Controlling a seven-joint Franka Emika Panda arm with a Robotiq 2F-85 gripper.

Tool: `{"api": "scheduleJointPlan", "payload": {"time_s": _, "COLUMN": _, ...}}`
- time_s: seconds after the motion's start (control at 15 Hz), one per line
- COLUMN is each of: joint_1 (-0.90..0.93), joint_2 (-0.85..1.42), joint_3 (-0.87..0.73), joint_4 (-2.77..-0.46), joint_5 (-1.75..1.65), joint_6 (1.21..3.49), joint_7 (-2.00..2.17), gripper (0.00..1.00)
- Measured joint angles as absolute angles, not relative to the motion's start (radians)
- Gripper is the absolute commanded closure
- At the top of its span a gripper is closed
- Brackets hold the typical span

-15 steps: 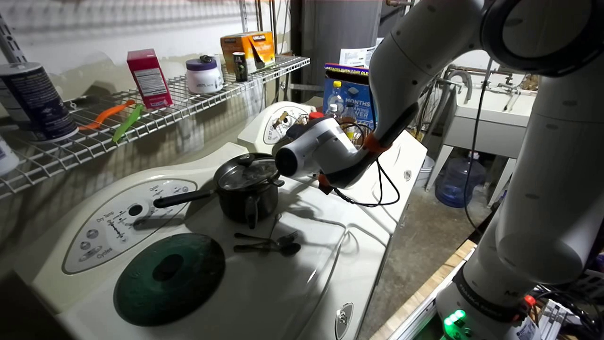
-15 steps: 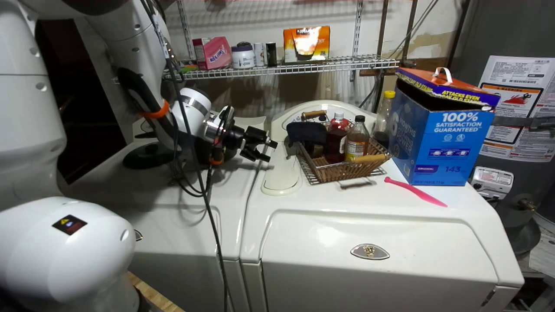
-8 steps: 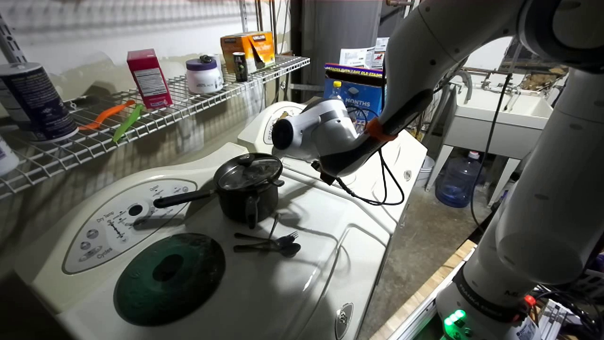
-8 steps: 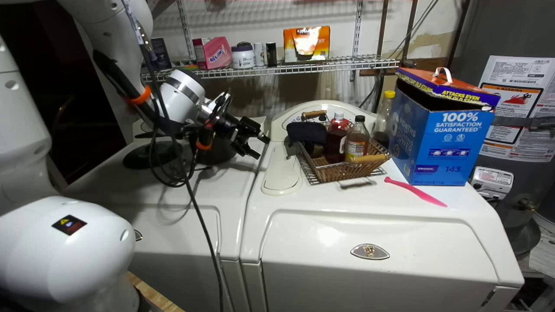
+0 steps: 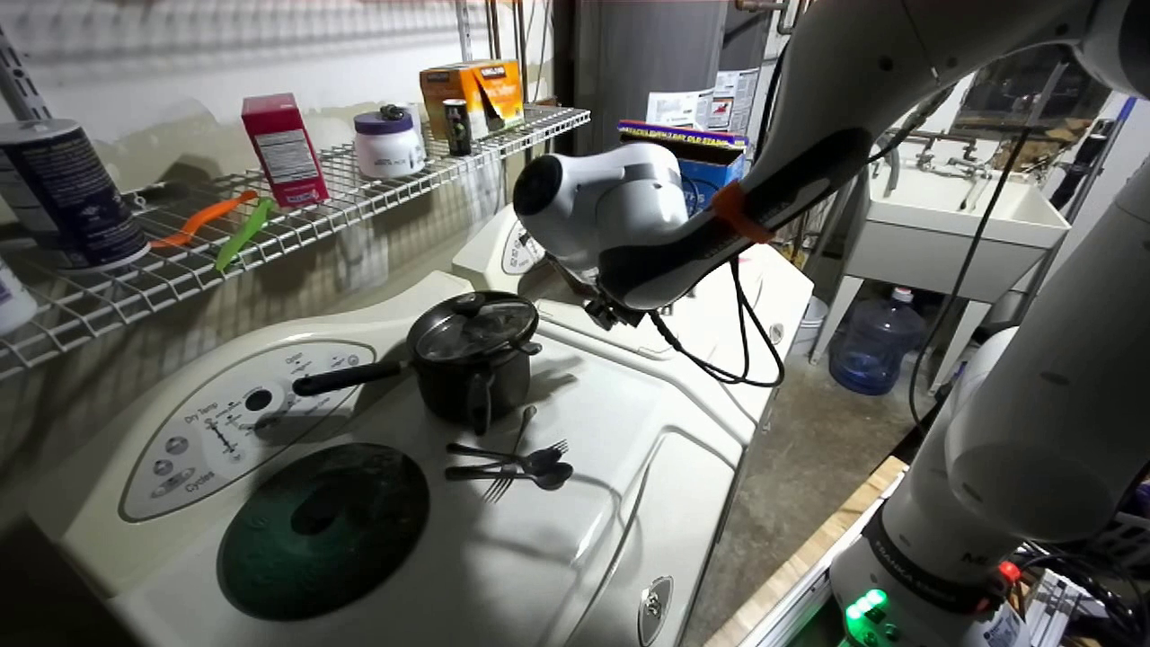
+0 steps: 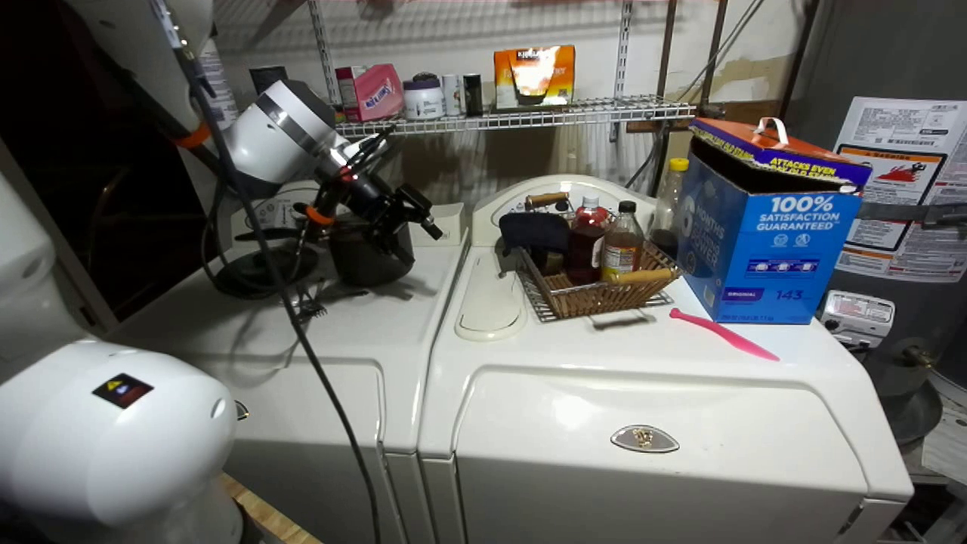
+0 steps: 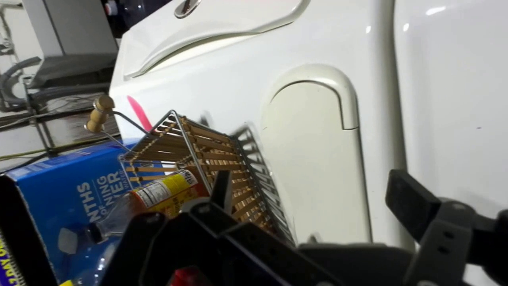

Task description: Close the lid on top of the washing machine

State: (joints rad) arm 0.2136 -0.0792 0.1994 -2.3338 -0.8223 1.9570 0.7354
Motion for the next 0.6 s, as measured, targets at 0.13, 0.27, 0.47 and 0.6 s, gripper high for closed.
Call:
{"api": "scheduleJointPlan", "payload": {"time_s": 0.13, "joint_1": 0.217, "joint_2": -0.125, "joint_3": 0.202, "joint_4": -2.342, "joint_5": -0.723, "joint_6": 1.966, "joint_7": 0.625, "gripper": 0.00}}
{"api": "scheduleJointPlan", "payload": {"time_s": 0.27, "joint_1": 0.221, "joint_2": -0.178, "joint_3": 0.203, "joint_4": -2.354, "joint_5": -0.637, "joint_6": 1.968, "joint_7": 0.520, "gripper": 0.00}}
{"api": "scheduleJointPlan", "payload": {"time_s": 0.47, "joint_1": 0.234, "joint_2": -0.269, "joint_3": 0.205, "joint_4": -2.371, "joint_5": -0.526, "joint_6": 1.984, "joint_7": 0.363, "gripper": 0.00}}
{"api": "scheduleJointPlan", "payload": {"time_s": 0.6, "joint_1": 0.244, "joint_2": -0.339, "joint_3": 0.208, "joint_4": -2.391, "joint_5": -0.475, "joint_6": 2.015, "joint_7": 0.280, "gripper": 0.00}}
